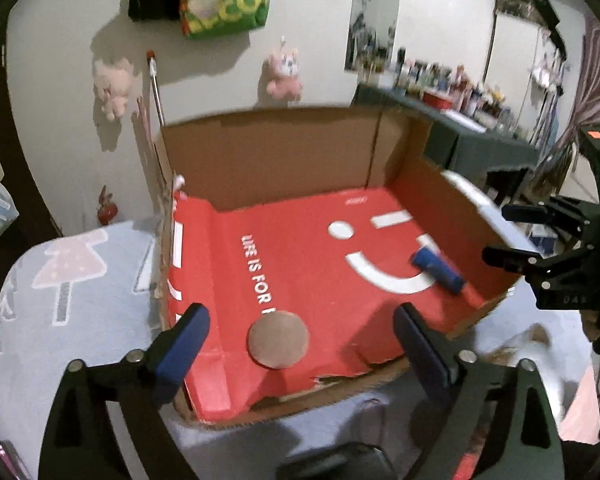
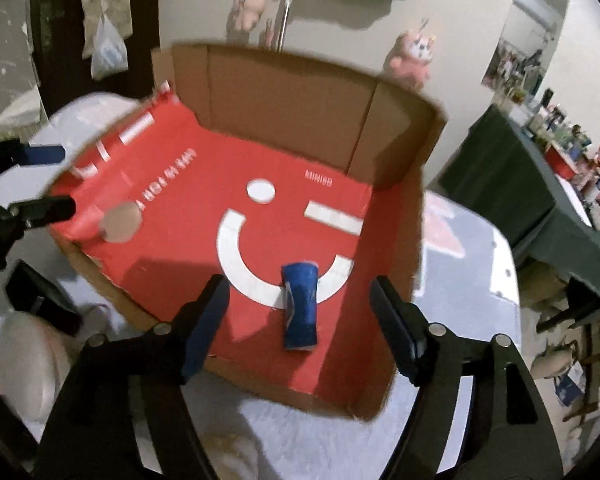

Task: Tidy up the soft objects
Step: 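Open both grippers to drop the tan pad and blue roll in the box, then move both grippers back to the pile of soft items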

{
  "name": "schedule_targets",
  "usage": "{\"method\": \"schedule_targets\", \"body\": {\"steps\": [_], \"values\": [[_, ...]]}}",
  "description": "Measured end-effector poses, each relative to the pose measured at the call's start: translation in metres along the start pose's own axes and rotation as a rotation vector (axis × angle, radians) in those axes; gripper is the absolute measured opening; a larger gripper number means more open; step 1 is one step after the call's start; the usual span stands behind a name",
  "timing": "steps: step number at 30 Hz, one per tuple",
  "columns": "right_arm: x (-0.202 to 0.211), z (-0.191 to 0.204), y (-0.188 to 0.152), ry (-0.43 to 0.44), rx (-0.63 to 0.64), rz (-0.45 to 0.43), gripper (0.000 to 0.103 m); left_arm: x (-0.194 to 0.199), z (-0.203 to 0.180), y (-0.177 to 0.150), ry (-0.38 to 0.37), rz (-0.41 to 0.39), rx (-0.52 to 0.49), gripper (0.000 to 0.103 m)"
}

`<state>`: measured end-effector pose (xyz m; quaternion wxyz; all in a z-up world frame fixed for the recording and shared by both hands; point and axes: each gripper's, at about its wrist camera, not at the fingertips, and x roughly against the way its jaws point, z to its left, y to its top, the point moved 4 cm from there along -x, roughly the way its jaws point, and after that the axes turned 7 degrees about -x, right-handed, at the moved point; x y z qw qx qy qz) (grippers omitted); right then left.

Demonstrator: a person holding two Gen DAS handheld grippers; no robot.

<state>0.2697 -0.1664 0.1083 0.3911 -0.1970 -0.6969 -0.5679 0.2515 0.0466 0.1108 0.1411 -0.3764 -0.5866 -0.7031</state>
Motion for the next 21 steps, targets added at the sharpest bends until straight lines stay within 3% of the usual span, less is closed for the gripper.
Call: {"method": "schedule_targets", "body": {"steps": [11,21], "values": [[0.111,0.019,-0.023,0.029,-0.046,-0.254,0.088,0.091,-0.039,-0.022,0.066,-0.23,-0.018,0.103],[0.159,0.037,-0.088,-0.007,-0.081,-0.376,0.09,0.131,-0.07,-0.071,0.094,-0.325,0.003,0.103]]}}
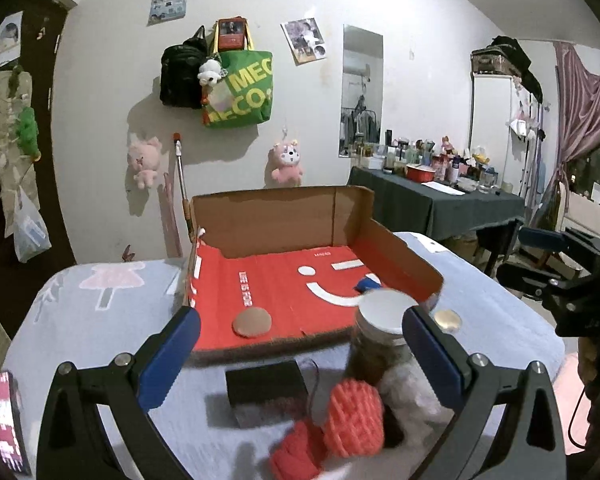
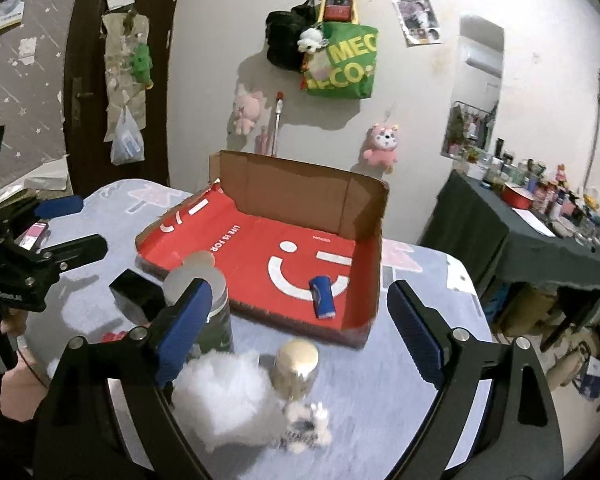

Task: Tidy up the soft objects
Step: 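Move both grippers back to the pile of soft items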

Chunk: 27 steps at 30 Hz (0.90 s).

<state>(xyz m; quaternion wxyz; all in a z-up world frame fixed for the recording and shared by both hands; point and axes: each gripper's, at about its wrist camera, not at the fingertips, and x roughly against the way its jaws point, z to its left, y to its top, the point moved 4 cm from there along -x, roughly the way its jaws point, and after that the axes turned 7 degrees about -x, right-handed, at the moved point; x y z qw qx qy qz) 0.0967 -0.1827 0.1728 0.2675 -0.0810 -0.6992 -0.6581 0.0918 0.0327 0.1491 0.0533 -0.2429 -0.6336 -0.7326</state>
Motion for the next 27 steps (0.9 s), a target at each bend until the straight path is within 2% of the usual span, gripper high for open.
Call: {"method": "schedule_targets", "body": {"steps": [11,19,27], "values": [[0.02,0.011,-0.066,-0.034,-0.032,-0.035,0.09,0.016,-0.028,-0.057,0.019,0.004,0.016,0.103],[0.013,0.013,-0.108,-0.027,-0.066,-0.02,0.09,0.001,-0.035,-0.096,0.013,0.079,0.028,0.103],[-0.003,0.012,-0.121,0.013,-0.099,0.031,0.09,-0.008,-0.039,-0.104,0.007,0.106,0.021,0.103]]}}
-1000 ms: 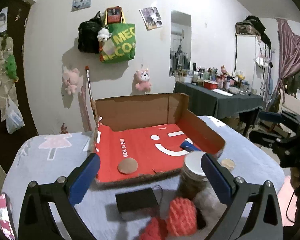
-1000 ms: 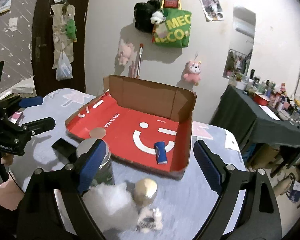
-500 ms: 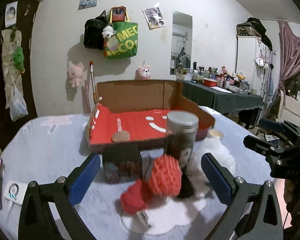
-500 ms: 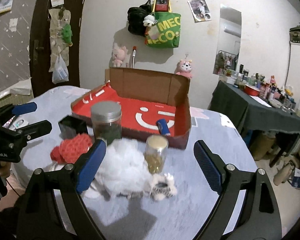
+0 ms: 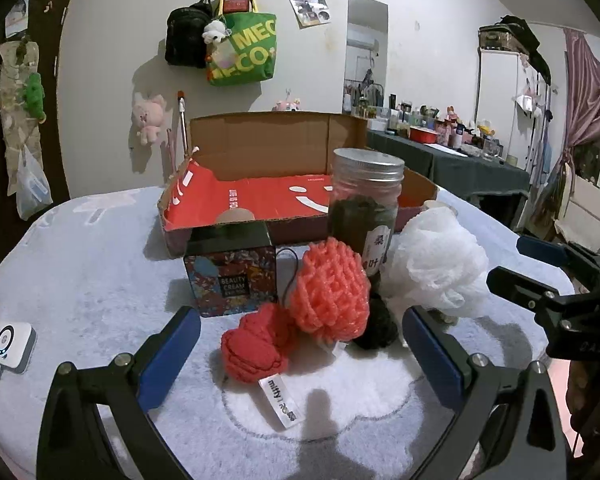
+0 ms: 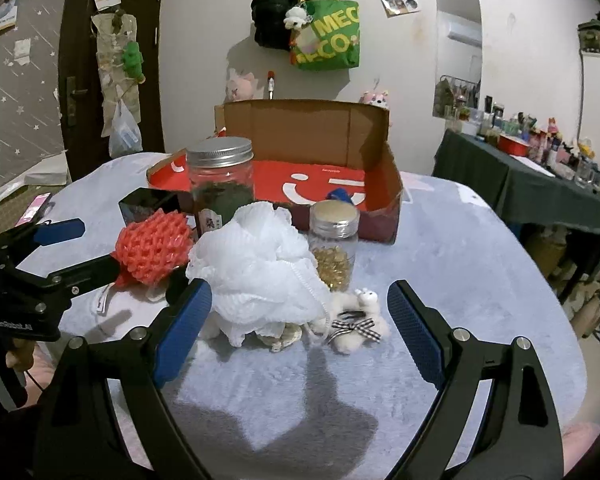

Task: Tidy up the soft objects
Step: 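Move both grippers back to the pile of soft items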

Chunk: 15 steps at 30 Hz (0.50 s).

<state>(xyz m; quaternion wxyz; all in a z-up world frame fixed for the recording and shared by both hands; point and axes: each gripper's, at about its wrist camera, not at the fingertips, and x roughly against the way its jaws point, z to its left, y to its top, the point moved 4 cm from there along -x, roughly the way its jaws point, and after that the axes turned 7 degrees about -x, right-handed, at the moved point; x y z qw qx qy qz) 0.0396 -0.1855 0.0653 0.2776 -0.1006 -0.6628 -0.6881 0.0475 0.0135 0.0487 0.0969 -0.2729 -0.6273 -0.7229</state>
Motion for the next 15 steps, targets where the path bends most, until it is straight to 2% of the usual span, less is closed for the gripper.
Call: {"method": "schedule_targets", "body": {"steps": [15], "values": [[-0.037,0.002,0.011,0.181,-0.019,0.095,0.09,-0.027,-0.003,0.011,-0.055,0.061,-0.025,0.103]]}}
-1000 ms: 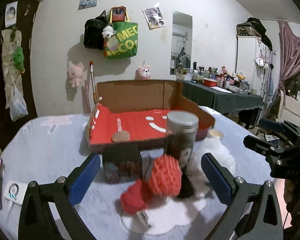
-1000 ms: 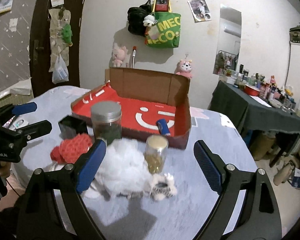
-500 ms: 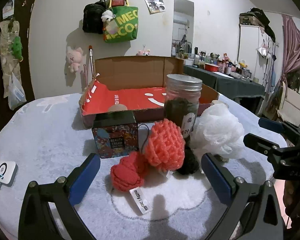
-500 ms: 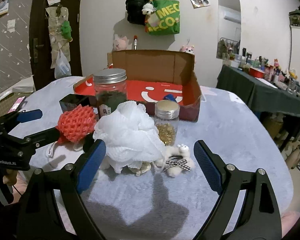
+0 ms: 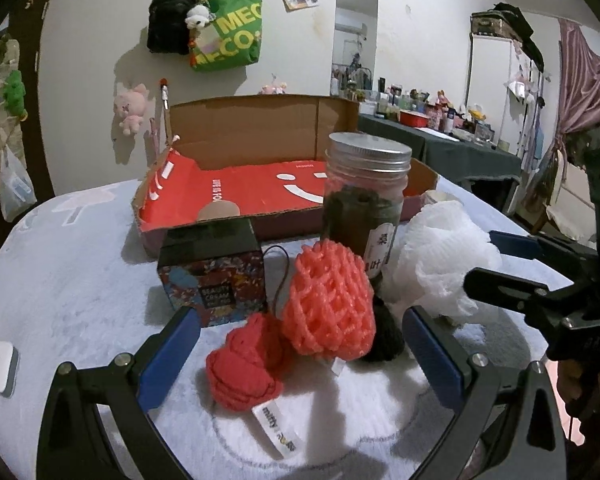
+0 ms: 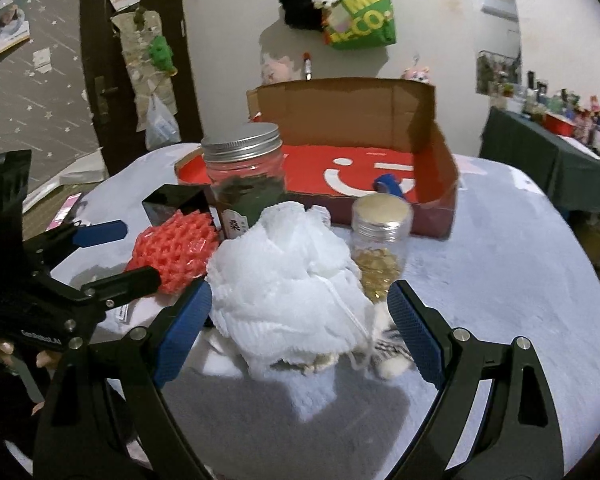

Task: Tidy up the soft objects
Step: 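Move both grippers back to the pile of soft items, then grasp the coral mesh ball with the left gripper while the right gripper grasps the white bath puff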

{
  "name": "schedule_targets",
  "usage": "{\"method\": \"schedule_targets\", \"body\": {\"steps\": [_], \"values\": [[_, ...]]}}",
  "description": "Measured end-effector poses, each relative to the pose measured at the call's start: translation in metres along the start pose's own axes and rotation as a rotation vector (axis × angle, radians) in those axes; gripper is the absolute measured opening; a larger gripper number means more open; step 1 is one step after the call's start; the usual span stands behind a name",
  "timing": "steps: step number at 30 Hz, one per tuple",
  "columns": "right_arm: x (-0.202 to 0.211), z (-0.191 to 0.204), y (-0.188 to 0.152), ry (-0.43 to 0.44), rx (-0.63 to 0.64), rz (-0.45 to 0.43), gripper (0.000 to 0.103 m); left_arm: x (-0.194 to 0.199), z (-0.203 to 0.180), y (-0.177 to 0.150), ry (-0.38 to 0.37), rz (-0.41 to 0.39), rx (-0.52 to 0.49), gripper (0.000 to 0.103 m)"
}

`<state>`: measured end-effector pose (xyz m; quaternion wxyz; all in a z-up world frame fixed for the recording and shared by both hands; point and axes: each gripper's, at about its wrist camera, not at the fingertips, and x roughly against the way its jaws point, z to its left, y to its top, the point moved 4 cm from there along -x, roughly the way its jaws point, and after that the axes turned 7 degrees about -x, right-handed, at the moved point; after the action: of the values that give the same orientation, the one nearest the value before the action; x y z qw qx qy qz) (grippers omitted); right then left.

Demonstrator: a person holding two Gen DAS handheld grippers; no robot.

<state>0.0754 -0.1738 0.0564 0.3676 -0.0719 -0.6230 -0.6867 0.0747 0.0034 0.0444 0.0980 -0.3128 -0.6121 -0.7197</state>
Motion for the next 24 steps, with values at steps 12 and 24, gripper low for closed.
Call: {"method": "schedule_targets", "body": {"steps": [12,24], "values": [[-0.03,-0.005,0.002,0.156,-0.025,0.102,0.09,-0.026,-0.001,0.008,-0.059,0.06,-0.026,0.074],[-0.024,0.001,-0.011,0.196,-0.015,0.091,0.049,-0.024,0.0,0.001,-0.125,0.082,0.007,0.045]]}}
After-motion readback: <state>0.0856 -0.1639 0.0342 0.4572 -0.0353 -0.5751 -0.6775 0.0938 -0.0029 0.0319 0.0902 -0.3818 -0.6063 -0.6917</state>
